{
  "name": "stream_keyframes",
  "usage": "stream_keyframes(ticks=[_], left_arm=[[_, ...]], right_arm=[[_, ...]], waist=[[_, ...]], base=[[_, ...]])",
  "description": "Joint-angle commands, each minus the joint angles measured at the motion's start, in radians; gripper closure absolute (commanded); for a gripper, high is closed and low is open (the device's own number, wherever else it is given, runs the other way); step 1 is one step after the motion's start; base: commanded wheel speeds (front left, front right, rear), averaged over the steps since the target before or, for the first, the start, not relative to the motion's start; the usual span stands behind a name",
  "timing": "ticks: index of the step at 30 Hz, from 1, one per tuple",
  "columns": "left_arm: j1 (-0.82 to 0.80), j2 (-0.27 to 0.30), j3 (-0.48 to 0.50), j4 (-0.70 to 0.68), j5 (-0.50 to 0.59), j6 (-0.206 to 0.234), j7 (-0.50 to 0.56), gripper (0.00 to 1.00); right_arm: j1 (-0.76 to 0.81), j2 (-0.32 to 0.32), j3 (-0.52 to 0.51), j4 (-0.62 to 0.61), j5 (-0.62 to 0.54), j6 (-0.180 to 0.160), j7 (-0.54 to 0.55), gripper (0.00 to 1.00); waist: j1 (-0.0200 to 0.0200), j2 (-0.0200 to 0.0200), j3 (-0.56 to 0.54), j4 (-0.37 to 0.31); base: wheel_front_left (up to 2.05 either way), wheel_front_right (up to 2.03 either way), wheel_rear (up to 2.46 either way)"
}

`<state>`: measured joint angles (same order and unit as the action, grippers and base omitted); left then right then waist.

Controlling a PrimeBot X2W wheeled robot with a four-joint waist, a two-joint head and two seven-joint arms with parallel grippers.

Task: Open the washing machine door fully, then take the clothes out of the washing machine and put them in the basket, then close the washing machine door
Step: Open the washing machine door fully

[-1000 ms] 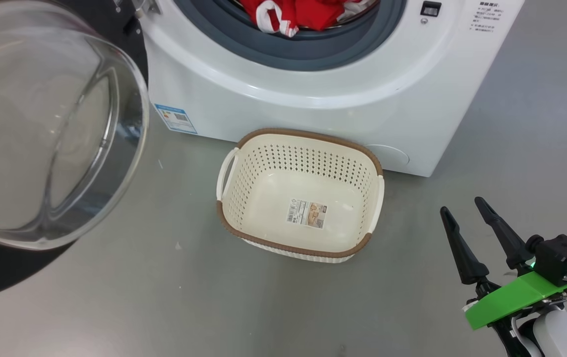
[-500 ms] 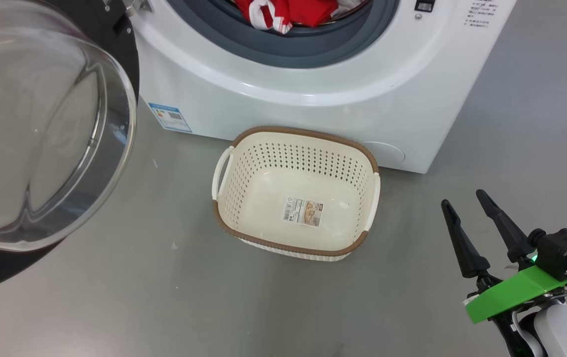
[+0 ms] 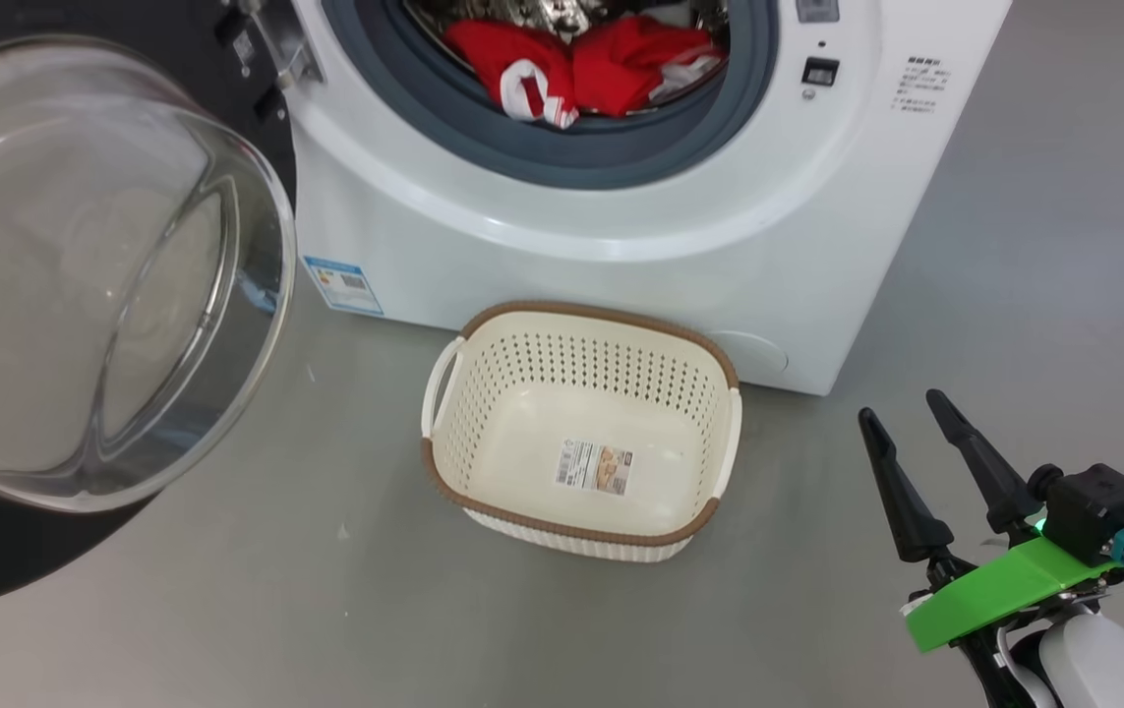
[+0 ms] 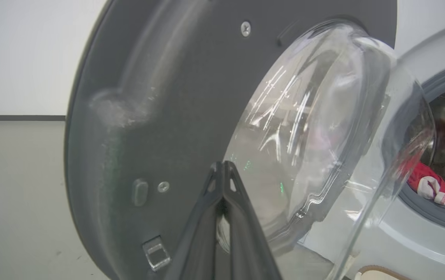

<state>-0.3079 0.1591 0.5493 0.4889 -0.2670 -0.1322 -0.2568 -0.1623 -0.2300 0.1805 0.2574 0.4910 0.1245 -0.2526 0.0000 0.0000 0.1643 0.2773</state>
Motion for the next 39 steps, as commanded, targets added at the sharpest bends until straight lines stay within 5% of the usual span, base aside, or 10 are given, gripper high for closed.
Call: stream_keyframes(ticks=[1,4,7,10,13,39], left_arm=[[0.017,0.039,0.011,-0.04,-0.008,0.002,-0.005,1.0],[0.053,0.023,-0.023,-0.076,-0.014,0.002,-0.005,0.97],[0.095,-0.001,-0.062,-0.119,-0.014,0.002,-0.005,0.77],[0.15,-0.036,-0.137,-0.177,-0.011,0.002,-0.005,0.52],[0.188,-0.047,-0.198,-0.212,-0.023,0.002,-0.005,0.01],[0.285,-0.028,-0.473,-0.338,-0.104,0.002,-0.005,0.0]], right_arm=[[0.011,-0.004,0.024,-0.02,0.002,0.006,-0.009,0.0],[0.018,0.0,0.023,-0.02,0.004,0.006,-0.009,0.0],[0.028,0.006,0.019,-0.021,0.006,0.006,-0.009,0.0],[0.04,0.01,0.013,-0.021,0.007,0.006,-0.009,0.0],[0.046,0.013,0.007,-0.022,0.008,0.006,-0.009,0.0],[0.08,0.027,-0.058,-0.035,0.002,0.006,-0.009,0.0]], waist=[[0.0,0.0,-0.021,-0.006],[0.0,0.0,-0.038,-0.013],[0.0,0.0,-0.051,-0.024],[0.0,0.0,-0.063,-0.044],[0.0,0.0,-0.069,-0.063],[0.0,0.0,-0.074,-0.261]], base=[[0.0,0.0,0.0],[0.0,0.0,0.0],[0.0,0.0,0.0],[0.0,0.0,0.0],[0.0,0.0,0.0],[0.0,0.0,0.0]])
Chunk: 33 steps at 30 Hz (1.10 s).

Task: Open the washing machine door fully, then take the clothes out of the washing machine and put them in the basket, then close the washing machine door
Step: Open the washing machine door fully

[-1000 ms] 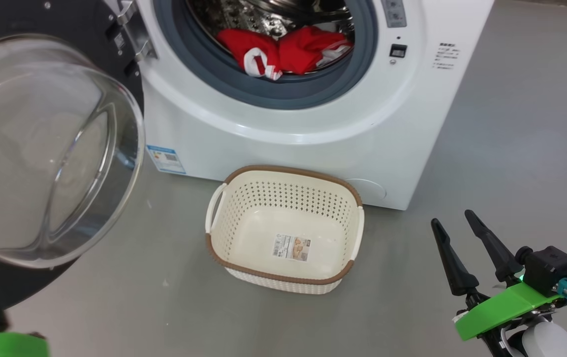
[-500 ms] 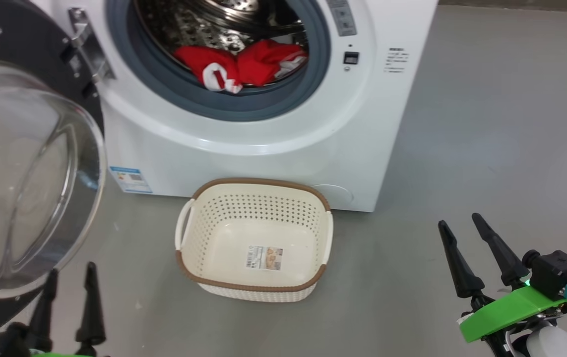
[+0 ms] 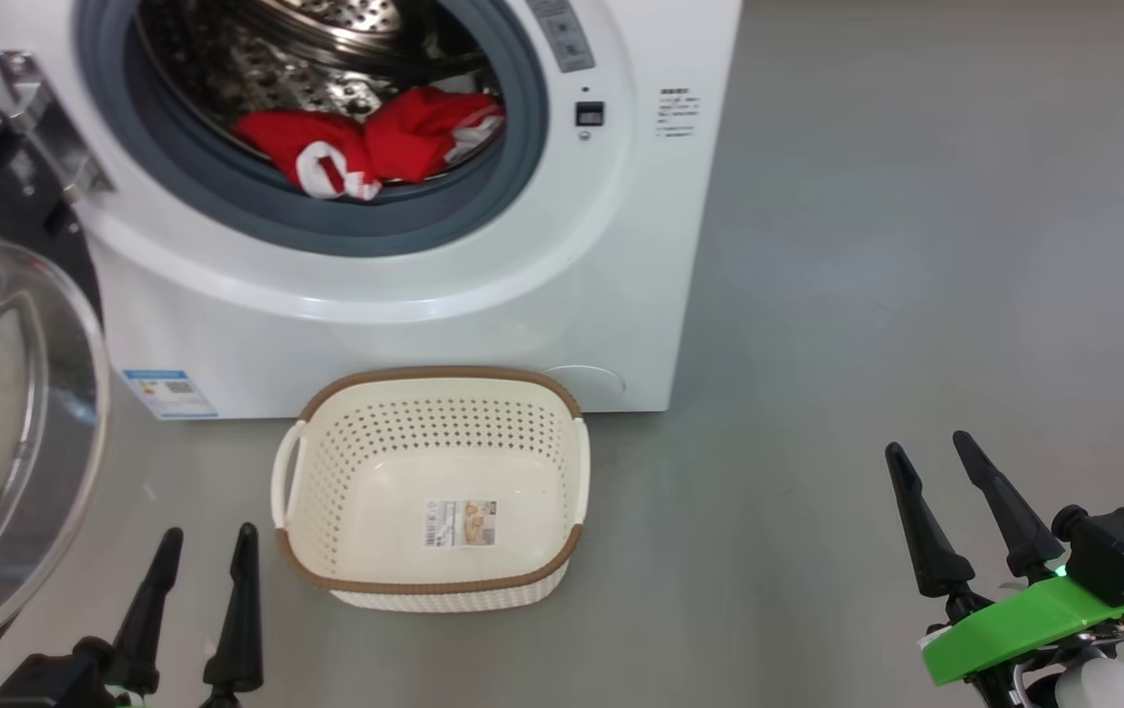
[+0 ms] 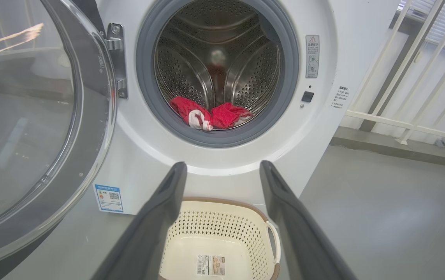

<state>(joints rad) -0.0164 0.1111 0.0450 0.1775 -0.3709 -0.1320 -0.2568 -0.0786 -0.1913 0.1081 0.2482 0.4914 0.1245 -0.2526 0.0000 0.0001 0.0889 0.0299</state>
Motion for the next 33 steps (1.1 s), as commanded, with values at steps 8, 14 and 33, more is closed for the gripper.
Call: stream_keyframes(ticks=[8,14,33], left_arm=[[0.001,0.012,0.016,-0.053,-0.005,0.001,-0.005,0.0],[-0.003,0.008,0.014,-0.062,0.002,0.001,-0.005,0.0],[-0.015,0.008,0.038,-0.064,0.021,0.001,-0.005,0.0]], right_arm=[[-0.001,-0.011,-0.007,-0.032,0.001,0.006,-0.009,0.0],[0.004,-0.008,-0.029,-0.037,0.0,0.006,-0.009,0.0],[-0.001,-0.001,-0.038,-0.042,-0.004,0.006,-0.009,0.0]], waist=[[0.0,-0.0001,0.015,-0.069],[0.0,-0.0001,0.022,-0.091],[0.0,-0.0001,0.03,-0.082]], base=[[0.0,0.0,0.0],[0.0,0.0,0.0],[0.0,0.0,0.0]])
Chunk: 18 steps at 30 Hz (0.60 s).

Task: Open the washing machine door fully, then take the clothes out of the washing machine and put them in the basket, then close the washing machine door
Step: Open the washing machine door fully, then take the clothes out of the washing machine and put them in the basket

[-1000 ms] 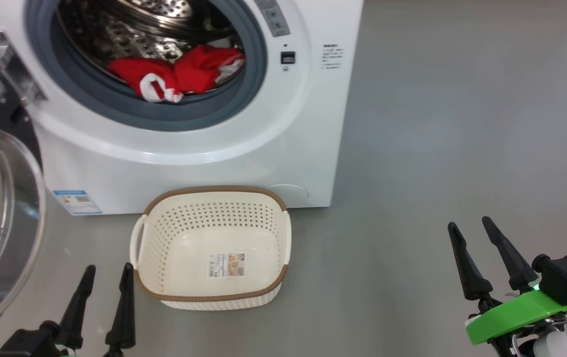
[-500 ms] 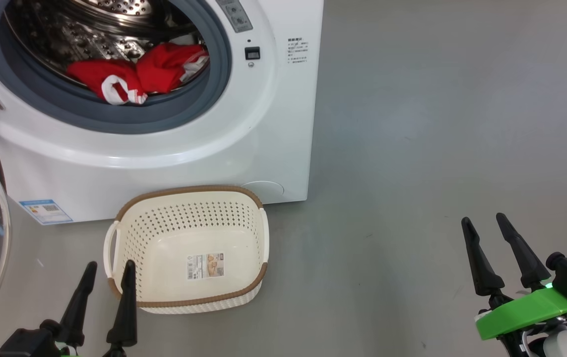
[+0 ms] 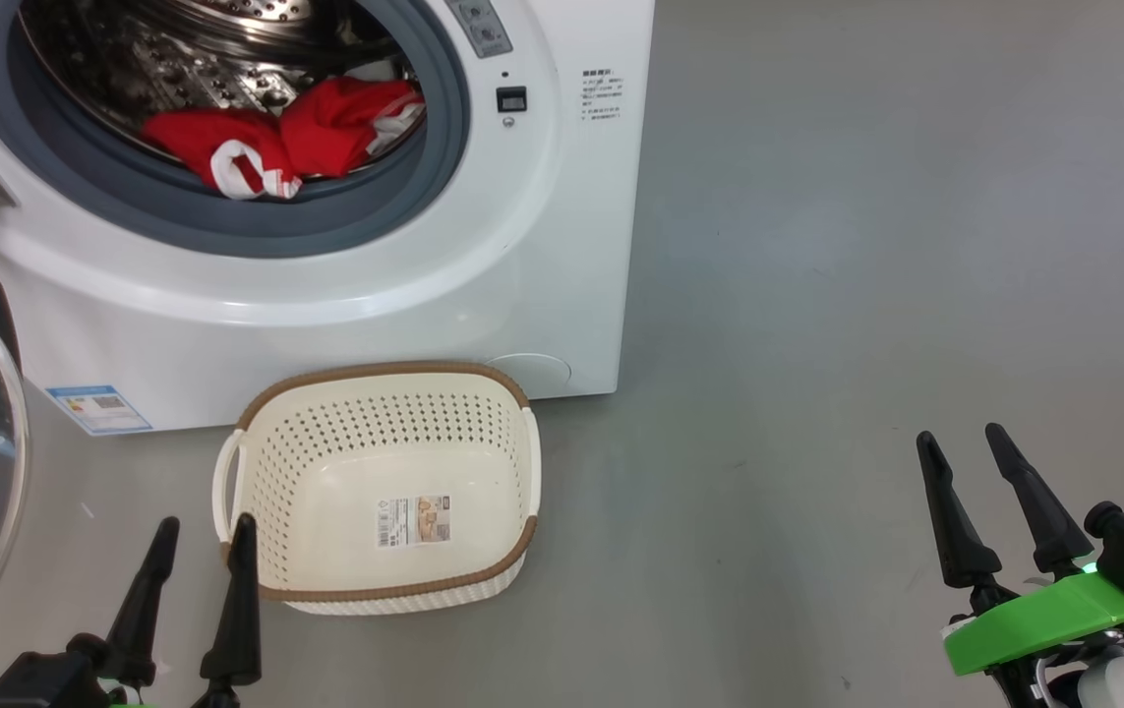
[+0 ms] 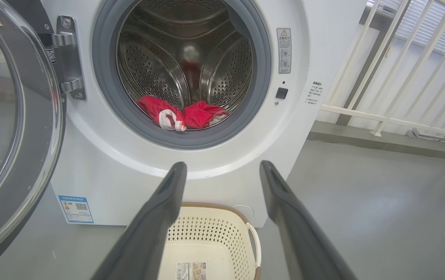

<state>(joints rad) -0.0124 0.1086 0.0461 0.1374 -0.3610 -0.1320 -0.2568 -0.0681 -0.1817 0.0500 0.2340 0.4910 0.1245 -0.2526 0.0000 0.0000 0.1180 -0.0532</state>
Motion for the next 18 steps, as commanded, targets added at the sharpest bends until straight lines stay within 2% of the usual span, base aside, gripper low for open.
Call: stream_keyframes(ticks=[1,8,18], left_arm=[[-0.02,0.01,0.039,-0.024,0.012,0.001,-0.005,0.0],[-0.024,0.008,0.045,-0.023,0.014,0.001,-0.005,0.0],[-0.035,0.015,0.042,-0.023,0.006,0.001,-0.005,0.0]], right_arm=[[-0.012,-0.011,0.02,-0.028,-0.003,0.006,-0.009,0.0],[-0.016,-0.008,0.026,-0.028,-0.004,0.006,-0.009,0.0],[-0.02,-0.003,0.03,-0.028,-0.006,0.006,-0.009,0.0]], waist=[[0.0,0.0,0.001,0.001],[0.0,0.0,0.004,0.001],[0.0,0.0,0.014,0.004]], base=[[0.0,0.0,0.0],[0.18,-0.18,0.0],[0.77,-0.78,0.01]])
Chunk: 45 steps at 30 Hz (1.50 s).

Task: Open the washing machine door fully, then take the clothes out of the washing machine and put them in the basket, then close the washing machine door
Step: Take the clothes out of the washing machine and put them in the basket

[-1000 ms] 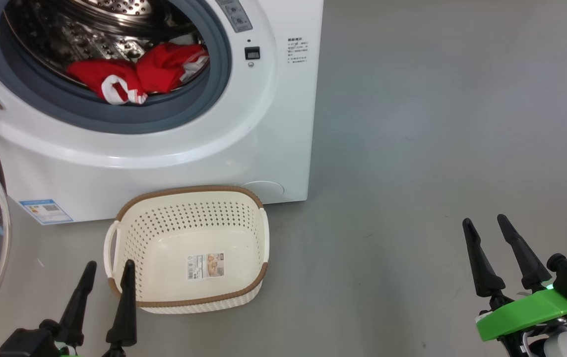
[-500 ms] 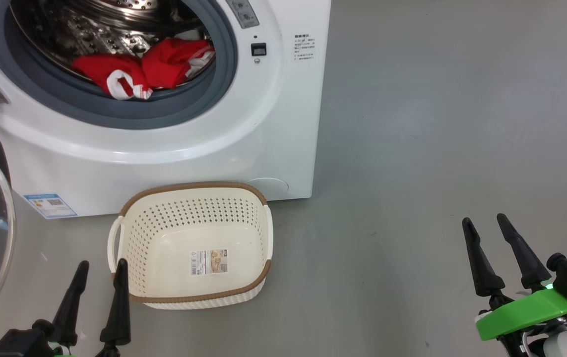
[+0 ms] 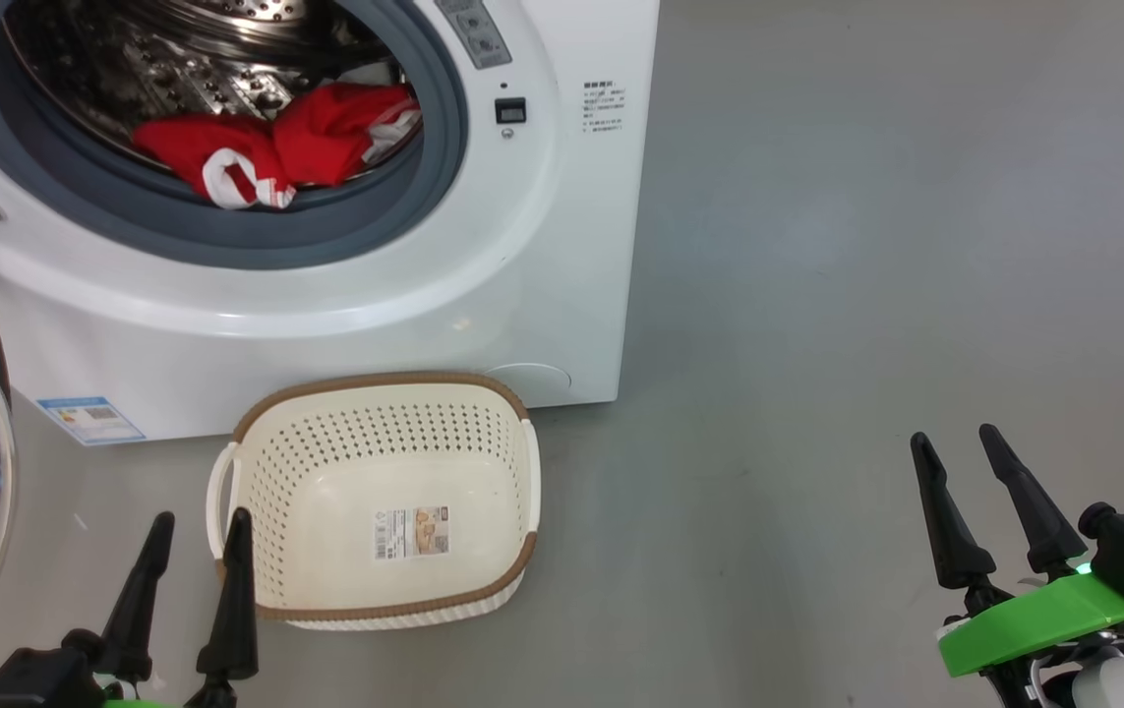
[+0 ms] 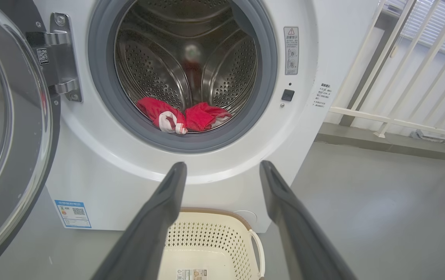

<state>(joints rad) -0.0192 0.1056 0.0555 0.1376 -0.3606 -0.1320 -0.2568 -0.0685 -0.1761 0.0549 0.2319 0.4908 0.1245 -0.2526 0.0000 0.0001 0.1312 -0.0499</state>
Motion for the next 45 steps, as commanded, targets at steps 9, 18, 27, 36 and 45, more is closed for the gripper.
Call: stream_keyframes(ticks=[9,18,27,36,45], left_arm=[[-0.038,0.018,0.033,-0.022,0.003,0.001,-0.005,0.0],[-0.048,0.014,0.04,-0.016,0.003,0.001,-0.005,0.0],[-0.047,0.019,0.034,-0.026,0.003,0.001,-0.005,0.0],[-0.049,0.02,0.03,-0.004,0.007,0.001,-0.005,0.0],[-0.154,0.024,-0.007,0.096,0.028,0.001,-0.005,0.0]], right_arm=[[-0.024,-0.01,0.03,-0.026,-0.006,0.006,-0.009,0.0],[-0.03,-0.011,0.031,-0.024,-0.004,0.006,-0.009,0.0],[-0.03,-0.009,0.031,-0.024,-0.003,0.006,-0.009,0.0],[-0.033,-0.008,0.033,-0.025,-0.003,0.006,-0.009,0.0],[-0.051,0.001,0.018,-0.037,-0.002,0.006,-0.009,0.0]], waist=[[0.0,-0.0001,0.006,0.006],[0.0,-0.0001,0.014,0.009],[0.0,-0.0001,0.015,0.008],[0.0,-0.0001,0.023,0.003],[0.0,-0.0001,0.074,0.001]], base=[[1.07,-1.11,0.04],[1.09,-1.14,0.05],[0.33,-0.33,0.0],[0.0,0.0,0.0],[0.0,0.0,0.0]])
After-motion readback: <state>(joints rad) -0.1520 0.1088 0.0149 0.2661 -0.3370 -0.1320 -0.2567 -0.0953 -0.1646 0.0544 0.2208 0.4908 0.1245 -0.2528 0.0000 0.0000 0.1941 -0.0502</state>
